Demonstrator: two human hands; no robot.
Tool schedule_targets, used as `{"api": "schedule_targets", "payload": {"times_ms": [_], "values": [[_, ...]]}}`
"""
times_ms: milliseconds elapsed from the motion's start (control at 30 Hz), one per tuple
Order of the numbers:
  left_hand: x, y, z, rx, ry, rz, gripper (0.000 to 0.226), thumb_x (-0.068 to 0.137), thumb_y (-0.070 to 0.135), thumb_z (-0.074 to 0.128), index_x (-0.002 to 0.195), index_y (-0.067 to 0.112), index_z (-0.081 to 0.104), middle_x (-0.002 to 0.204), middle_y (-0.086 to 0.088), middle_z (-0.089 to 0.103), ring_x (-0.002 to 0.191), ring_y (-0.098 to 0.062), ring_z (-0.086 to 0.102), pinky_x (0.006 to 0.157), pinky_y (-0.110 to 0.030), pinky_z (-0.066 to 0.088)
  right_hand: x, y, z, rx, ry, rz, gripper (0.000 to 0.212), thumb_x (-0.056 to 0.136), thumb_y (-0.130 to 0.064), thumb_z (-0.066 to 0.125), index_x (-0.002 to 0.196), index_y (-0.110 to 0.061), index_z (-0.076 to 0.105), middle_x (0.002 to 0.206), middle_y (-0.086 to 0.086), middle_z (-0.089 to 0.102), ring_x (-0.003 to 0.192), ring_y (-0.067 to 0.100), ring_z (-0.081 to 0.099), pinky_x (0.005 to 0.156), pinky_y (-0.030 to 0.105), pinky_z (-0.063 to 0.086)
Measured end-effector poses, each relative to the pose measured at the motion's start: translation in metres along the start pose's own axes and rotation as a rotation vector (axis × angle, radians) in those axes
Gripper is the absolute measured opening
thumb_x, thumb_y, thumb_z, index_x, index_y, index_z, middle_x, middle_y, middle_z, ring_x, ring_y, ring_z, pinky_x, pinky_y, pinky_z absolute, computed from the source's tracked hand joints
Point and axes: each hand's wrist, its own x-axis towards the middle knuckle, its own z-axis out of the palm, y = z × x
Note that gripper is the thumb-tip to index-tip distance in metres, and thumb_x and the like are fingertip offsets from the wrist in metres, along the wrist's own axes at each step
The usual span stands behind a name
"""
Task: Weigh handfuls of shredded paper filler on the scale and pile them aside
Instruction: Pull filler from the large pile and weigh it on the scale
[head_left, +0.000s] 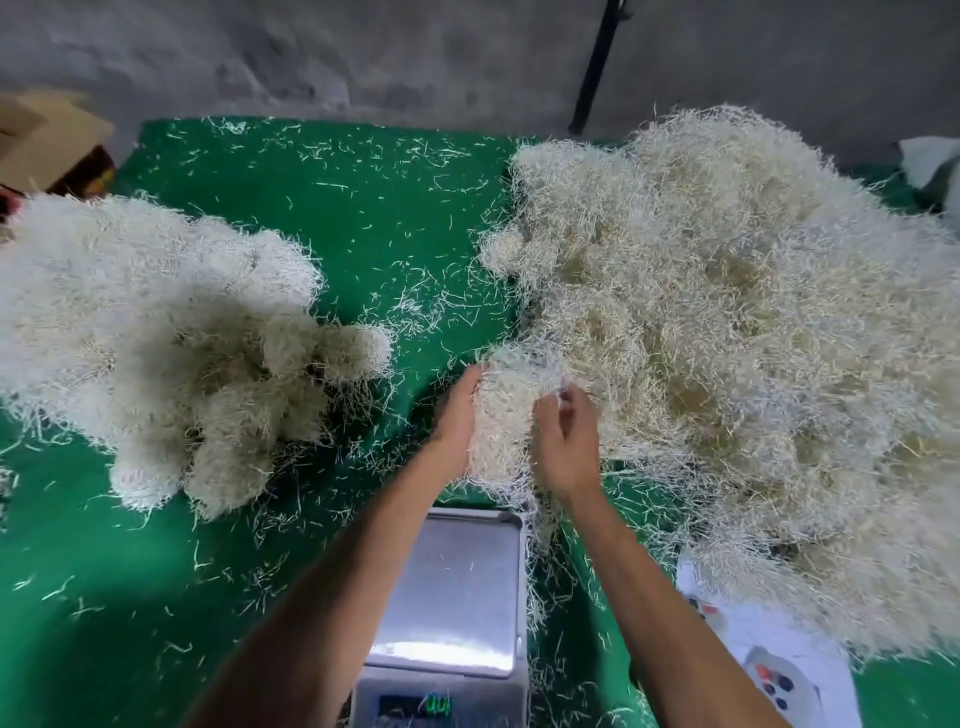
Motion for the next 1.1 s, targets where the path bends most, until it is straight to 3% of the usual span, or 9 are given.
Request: {"api": "schedule_targets", "payload": {"times_ms": [167,267,467,567,767,933,1033,1067,1100], "values": [[-0.026,0.011,-0.003,0.229,-0.249,-0.042,0.102,0.073,0.092,0.045,0.157,0.041,0.017,0.163,0.013,0.017,0.15,-0.021,0.019,0.12,-0.058,0.012,0.012,-0.008,0.011,0.006,-0.092,0.173,0.057,0.1,0.004,0.036,0.156,-0.007,0.033,0.121,-0.001,0.046,0.05,0.0,0.05,0.045,0.015,0.043],[-0.036,0.018,-0.012,0.232,-0.32,-0.04,0.068,0.081,0.081,0.053,0.137,0.044,0.046,0.153,0.008,0.033,0.132,-0.014,0.049,0.11,-0.051,0.038,0.012,-0.01,0.005,0.0,-0.104,0.102,0.05,0.098,0.011,0.042,0.146,-0.001,0.049,0.13,0.004,0.052,0.081,-0.005,0.061,0.07,0.014,0.054],[-0.028,0.032,-0.041,0.222,0.142,0.065,0.022,0.099,0.043,0.059,0.097,0.021,0.06,0.078,0.0,0.045,0.057,-0.009,0.038,0.047,-0.016,0.039,0.0,-0.016,-0.002,0.15,0.071,0.149,0.059,0.103,-0.046,0.051,0.145,-0.004,0.047,0.135,0.008,0.057,0.116,0.023,0.06,0.096,0.034,0.054],[-0.021,0.043,-0.056,-0.065,0.09,-0.006,0.045,0.106,0.035,0.049,0.142,0.008,0.05,0.097,-0.007,0.055,0.07,-0.015,0.05,0.065,-0.032,0.049,0.011,-0.028,-0.008,0.218,0.051,0.193,0.079,0.098,-0.056,0.054,0.157,-0.007,0.032,0.131,0.016,0.063,0.114,0.024,0.06,0.109,0.041,0.048],[-0.013,0.058,-0.09,0.34,0.321,0.167,0.046,0.098,0.007,0.062,0.138,-0.009,0.047,0.128,-0.023,0.058,0.119,-0.035,0.06,0.09,-0.021,0.048,0.038,-0.033,-0.029,0.227,0.244,0.237,0.064,0.103,-0.046,0.052,0.152,-0.007,0.04,0.128,0.015,0.065,0.091,0.012,0.069,0.08,0.029,0.062],[-0.005,0.054,-0.091,0.688,0.35,0.145,0.074,0.089,0.014,0.074,0.149,-0.003,0.034,0.145,-0.026,0.044,0.137,-0.038,0.043,0.118,-0.041,0.034,0.02,-0.036,-0.021,-0.439,-0.019,-0.324,0.059,0.099,-0.059,0.052,0.146,-0.024,0.045,0.146,0.006,0.047,0.125,0.024,0.054,0.109,0.052,0.042],[-0.011,0.053,-0.069,0.783,0.352,0.098,0.081,0.086,0.025,0.08,0.148,0.0,0.034,0.137,-0.017,0.03,0.115,-0.029,0.057,0.103,-0.035,0.044,0.004,-0.051,0.019,-0.474,-0.387,-0.28,0.106,0.076,-0.066,0.077,0.156,-0.034,0.016,0.134,0.006,0.058,0.114,0.014,0.06,0.099,0.039,0.051],[-0.013,0.049,-0.067,0.724,0.339,0.163,0.074,0.086,0.021,0.079,0.143,-0.003,0.039,0.086,0.004,0.031,0.094,-0.022,0.06,0.087,-0.028,0.05,0.004,-0.053,0.028,-0.479,-0.416,-0.19,0.107,0.077,-0.051,0.084,0.156,-0.029,0.015,0.115,0.009,0.065,0.097,0.016,0.067,0.084,0.035,0.06],[-0.015,0.048,-0.066,0.73,0.296,0.2,0.068,0.087,0.014,0.077,0.141,-0.005,0.041,0.094,-0.005,0.058,0.079,-0.015,0.056,0.073,-0.02,0.05,0.01,-0.054,0.033,-0.514,-0.411,-0.134,0.091,0.082,-0.034,0.084,0.151,-0.02,0.026,0.098,0.007,0.065,0.083,0.019,0.069,0.069,0.03,0.06]]}}
